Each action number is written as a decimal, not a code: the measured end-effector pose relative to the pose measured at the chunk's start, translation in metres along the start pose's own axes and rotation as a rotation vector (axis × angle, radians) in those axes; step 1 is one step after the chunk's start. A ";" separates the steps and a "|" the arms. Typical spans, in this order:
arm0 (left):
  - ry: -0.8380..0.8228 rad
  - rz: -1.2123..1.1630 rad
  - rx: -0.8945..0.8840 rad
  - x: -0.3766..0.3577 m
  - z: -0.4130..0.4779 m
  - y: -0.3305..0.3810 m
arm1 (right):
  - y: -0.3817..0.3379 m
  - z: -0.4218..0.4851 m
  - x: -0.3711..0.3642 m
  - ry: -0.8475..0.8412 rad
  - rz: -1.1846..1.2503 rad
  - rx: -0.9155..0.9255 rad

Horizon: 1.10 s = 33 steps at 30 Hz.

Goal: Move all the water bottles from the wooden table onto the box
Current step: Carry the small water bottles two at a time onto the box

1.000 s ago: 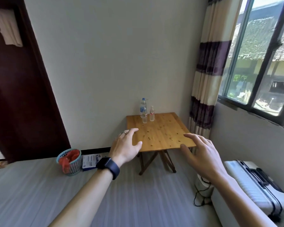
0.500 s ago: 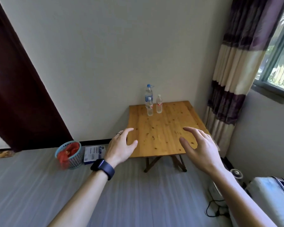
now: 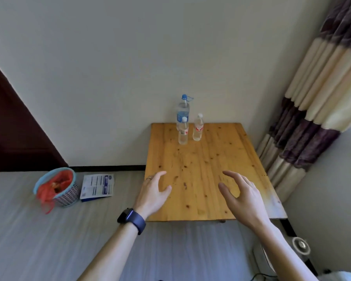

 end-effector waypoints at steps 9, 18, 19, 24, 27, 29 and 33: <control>-0.217 0.048 0.022 -0.053 0.141 -0.007 | 0.070 0.106 -0.054 -0.062 -0.010 -0.204; -0.260 0.133 0.138 -0.087 0.289 -0.007 | 0.150 0.251 -0.105 -0.217 0.006 -0.278; -0.251 0.139 0.157 -0.088 0.308 -0.003 | 0.156 0.275 -0.109 -0.236 -0.001 -0.274; -0.191 0.178 0.196 -0.085 0.414 0.023 | 0.171 0.414 -0.131 -0.280 0.002 -0.224; -0.121 0.151 0.176 -0.084 0.473 0.039 | 0.178 0.491 -0.149 -0.278 -0.007 -0.194; -0.085 0.158 0.164 -0.087 0.509 0.044 | 0.181 0.538 -0.162 -0.253 -0.054 -0.137; -0.103 0.301 0.143 -0.110 0.560 0.043 | 0.205 0.602 -0.204 -0.340 -0.162 -0.088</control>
Point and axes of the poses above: each hand's wrist, its own z-axis towards the middle knuckle, its own x-axis out of the back of the hand, y = z × x, the point moved 8 cm from there along z, towards the middle knuckle, and after that the axes turned 10 degrees about z, right-handed, at the moved point
